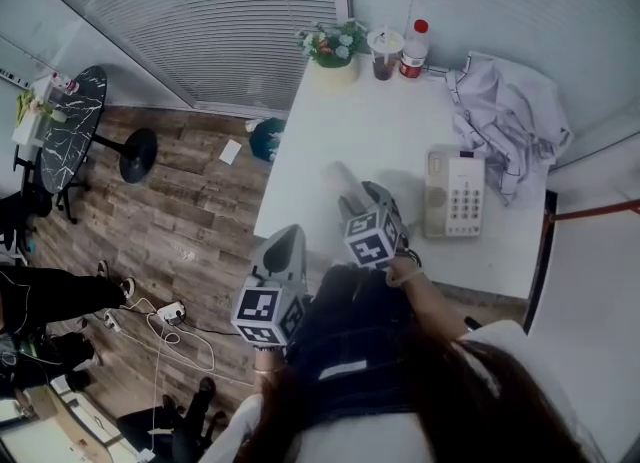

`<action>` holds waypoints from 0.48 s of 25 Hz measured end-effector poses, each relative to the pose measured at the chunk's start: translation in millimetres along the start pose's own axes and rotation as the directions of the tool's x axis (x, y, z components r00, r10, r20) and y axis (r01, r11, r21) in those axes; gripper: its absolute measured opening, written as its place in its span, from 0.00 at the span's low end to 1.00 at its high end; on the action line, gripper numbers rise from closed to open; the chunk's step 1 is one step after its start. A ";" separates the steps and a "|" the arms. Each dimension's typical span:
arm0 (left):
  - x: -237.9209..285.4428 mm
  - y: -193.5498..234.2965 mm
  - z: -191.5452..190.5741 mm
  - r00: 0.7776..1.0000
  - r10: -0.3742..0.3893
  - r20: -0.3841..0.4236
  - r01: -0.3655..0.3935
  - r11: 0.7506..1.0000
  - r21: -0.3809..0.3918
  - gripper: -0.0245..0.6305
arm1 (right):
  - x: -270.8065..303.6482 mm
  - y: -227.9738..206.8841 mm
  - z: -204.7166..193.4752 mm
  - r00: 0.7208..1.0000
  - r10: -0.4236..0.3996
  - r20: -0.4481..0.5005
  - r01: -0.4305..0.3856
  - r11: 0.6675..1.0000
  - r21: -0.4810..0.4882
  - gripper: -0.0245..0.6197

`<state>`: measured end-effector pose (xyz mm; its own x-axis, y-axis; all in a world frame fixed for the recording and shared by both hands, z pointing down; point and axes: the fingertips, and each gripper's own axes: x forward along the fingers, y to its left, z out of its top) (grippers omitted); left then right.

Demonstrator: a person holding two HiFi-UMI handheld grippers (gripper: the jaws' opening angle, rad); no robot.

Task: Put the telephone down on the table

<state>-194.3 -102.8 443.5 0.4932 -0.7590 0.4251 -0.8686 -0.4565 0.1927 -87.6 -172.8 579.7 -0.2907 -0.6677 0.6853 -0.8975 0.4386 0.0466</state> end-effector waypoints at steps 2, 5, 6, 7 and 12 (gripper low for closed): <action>1.5 -1.7 2.8 1.000 -0.012 0.009 0.012 1.000 0.001 0.03 | -2.6 -1.3 0.9 1.000 -0.006 0.004 0.006 1.000 -0.001 0.40; 5.5 -4.6 6.4 0.999 -0.033 0.013 0.033 0.999 0.016 0.03 | -5.9 -5.1 2.7 1.000 -0.017 0.012 0.017 1.000 0.003 0.40; 7.1 -5.5 7.0 0.999 -0.040 0.012 0.040 0.999 0.021 0.03 | -6.9 -6.7 3.2 1.000 -0.021 0.014 0.021 1.000 0.005 0.40; 8.5 -6.6 7.3 0.999 -0.047 0.009 0.047 0.999 0.024 0.03 | -7.9 -8.3 3.5 1.000 -0.025 0.017 0.025 1.000 0.008 0.40; 15.0 -13.7 12.2 0.997 -0.080 0.007 0.080 0.996 0.043 0.03 | -15.0 -18.5 3.4 0.998 -0.055 0.020 0.054 0.998 0.022 0.39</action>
<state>-174.4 -113.6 436.5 0.5618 -0.7232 0.4016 -0.8235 -0.5353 0.1879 -67.8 -172.9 566.1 -0.2480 -0.7028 0.6668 -0.9191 0.3882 0.0673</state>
